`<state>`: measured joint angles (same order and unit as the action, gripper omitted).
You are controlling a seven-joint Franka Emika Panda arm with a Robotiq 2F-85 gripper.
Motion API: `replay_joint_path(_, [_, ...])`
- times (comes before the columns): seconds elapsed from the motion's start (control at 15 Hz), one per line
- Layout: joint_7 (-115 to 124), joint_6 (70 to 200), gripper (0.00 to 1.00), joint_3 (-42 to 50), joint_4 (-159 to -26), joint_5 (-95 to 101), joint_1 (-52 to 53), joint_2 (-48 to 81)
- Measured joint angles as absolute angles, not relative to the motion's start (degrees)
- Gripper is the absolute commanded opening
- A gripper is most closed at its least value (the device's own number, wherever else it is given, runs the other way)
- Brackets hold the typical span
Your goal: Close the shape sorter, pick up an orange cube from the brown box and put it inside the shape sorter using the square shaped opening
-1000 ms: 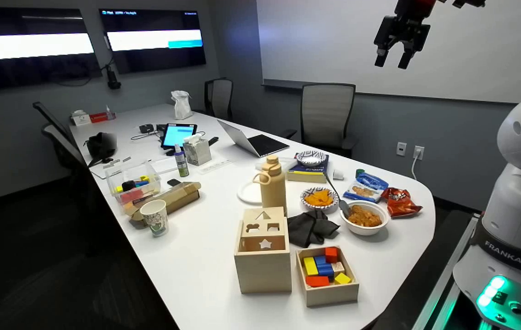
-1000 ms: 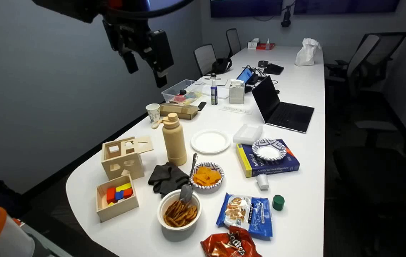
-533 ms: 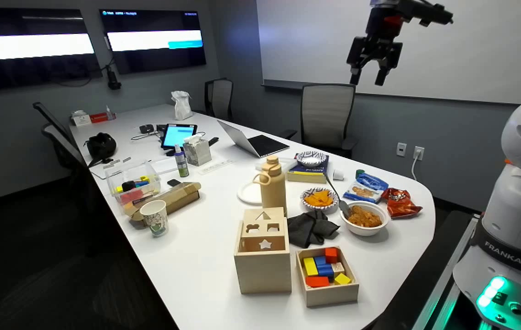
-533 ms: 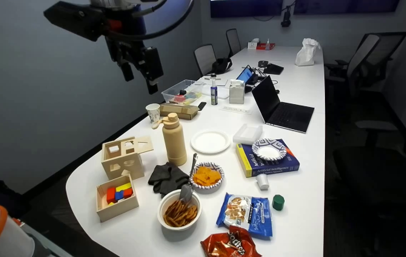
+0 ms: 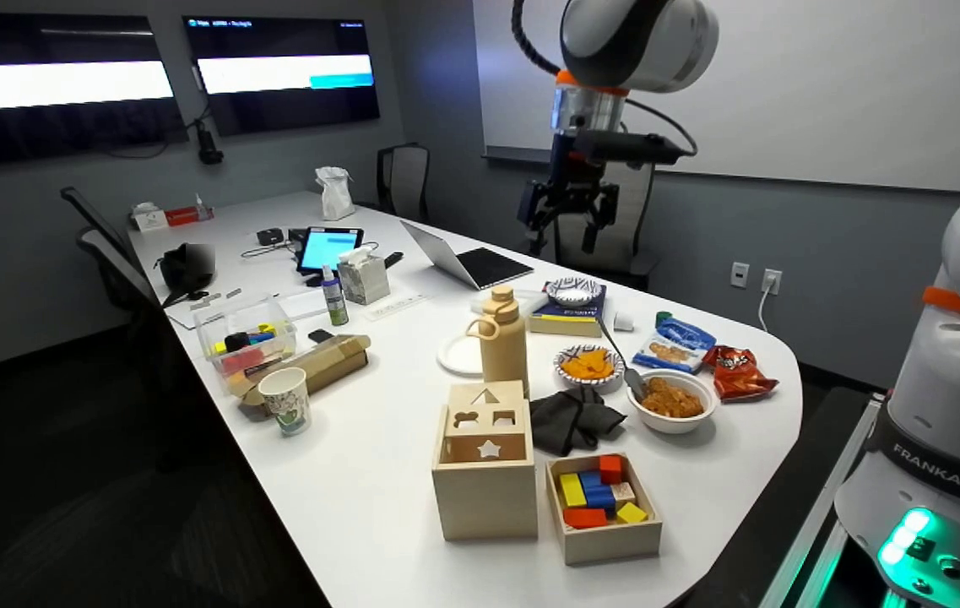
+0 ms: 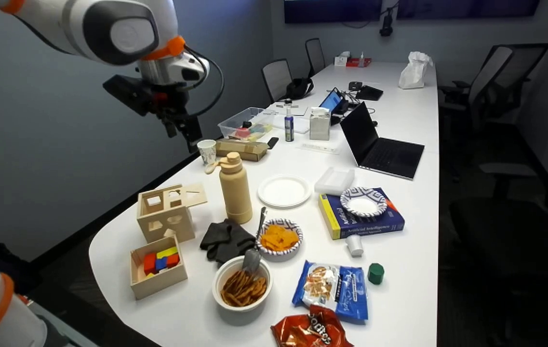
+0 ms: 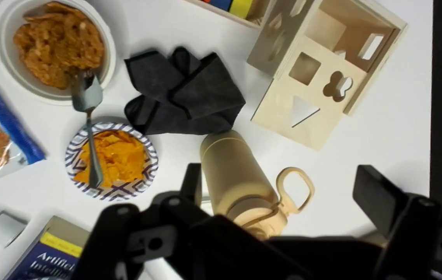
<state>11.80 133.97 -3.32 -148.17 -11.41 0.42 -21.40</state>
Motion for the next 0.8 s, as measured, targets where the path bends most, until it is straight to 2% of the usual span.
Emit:
replay_joint_path(0.33, [11.95, 145.16, 1.0, -3.35, -146.87, -19.88, 2.82, -5.72])
replay_joint_path(0.8, [8.64, 153.68, 1.0, -3.76, -147.23, -34.09, 2.93, 4.98])
